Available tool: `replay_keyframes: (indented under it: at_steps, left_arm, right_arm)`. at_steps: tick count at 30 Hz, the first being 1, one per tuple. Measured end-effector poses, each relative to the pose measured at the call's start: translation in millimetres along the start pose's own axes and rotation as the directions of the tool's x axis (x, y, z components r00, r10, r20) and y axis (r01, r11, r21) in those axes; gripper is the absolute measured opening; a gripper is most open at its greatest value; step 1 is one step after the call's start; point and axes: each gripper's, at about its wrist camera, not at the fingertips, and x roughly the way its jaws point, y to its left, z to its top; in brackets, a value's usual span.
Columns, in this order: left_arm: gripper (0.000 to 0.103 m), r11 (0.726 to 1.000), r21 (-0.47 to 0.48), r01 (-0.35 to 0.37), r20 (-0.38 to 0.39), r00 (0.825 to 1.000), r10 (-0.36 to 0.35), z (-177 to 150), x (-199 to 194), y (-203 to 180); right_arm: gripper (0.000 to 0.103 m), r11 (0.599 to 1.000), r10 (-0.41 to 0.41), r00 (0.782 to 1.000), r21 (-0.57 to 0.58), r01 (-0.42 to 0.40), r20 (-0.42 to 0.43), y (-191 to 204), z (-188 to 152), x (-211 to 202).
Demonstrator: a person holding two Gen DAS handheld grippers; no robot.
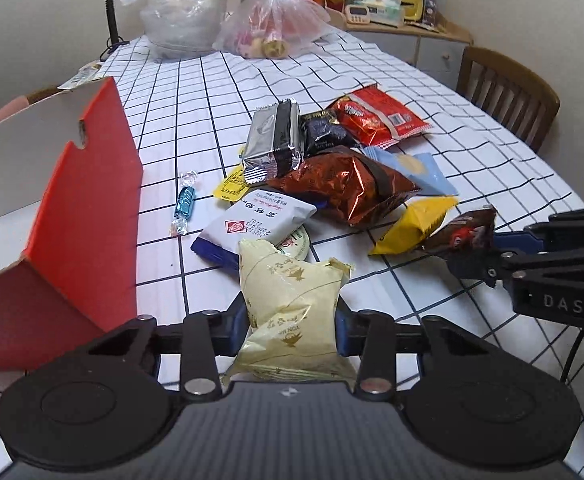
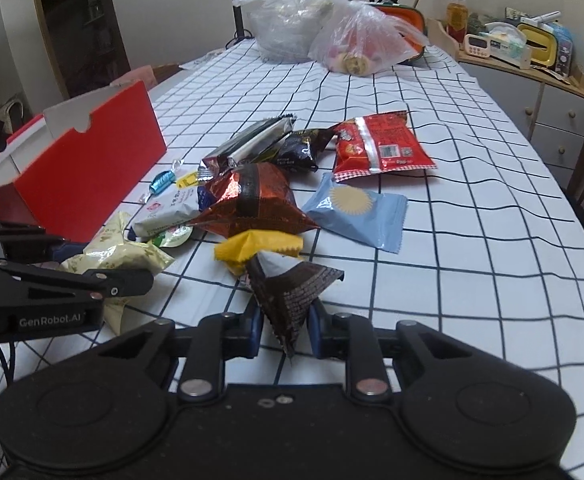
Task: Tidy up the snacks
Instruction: 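Grasp the cream bag with the left tool while the right tool grasps the brown wrapper, then carry the cream bag and brown wrapper with both tools over the red box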
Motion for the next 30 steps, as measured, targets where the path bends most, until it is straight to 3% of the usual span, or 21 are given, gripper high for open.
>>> replay_keyframes:
  at_steps: [11,15,17,18,19,24,30]
  left_arm:
    - [0.04,0.999,-0.033,0.004,0.059,0.998,-0.002,-7.3,-41.8,0.5]
    - [0.04,0.999,-0.038,0.009,0.08,0.997,-0.006,-9.8,-54.6,3.1]
    - [0.04,0.999,-0.041,0.011,0.084,0.996,-0.008,-11.7,-58.1,4.4]
    - [0.04,0.999,-0.042,0.012,0.085,0.996,-0.008,-12.5,-59.2,5.1]
    - [0.04,0.999,-0.043,0.012,0.085,0.996,-0.009,-13.6,-60.3,5.6]
    - [0.04,0.998,-0.054,0.008,0.088,0.996,-0.003,-16.4,-63.7,9.7]
    - [0.04,0.998,-0.058,0.008,0.086,0.996,-0.003,-17.9,-64.2,13.0]
  right_arm:
    - [0.008,1.0,0.005,0.998,-0.019,-0.004,0.068,10.4,-2.6,-47.0]
    - [0.032,1.0,-0.005,0.999,-0.027,0.006,0.051,8.5,-5.6,-44.8]
    - [0.051,0.999,-0.019,0.999,-0.032,0.02,0.04,8.2,-7.1,-40.0]
    - [0.074,0.999,-0.027,0.999,-0.032,0.029,0.038,7.9,-7.4,-36.8]
    - [0.085,0.999,-0.039,0.998,-0.036,0.04,0.042,8.1,-7.4,-33.3]
    - [0.081,0.998,-0.034,0.999,-0.045,0.034,-0.001,6.5,-5.8,-6.8]
    - [0.061,0.996,-0.039,0.998,-0.077,0.035,-0.051,8.4,-7.9,13.5]
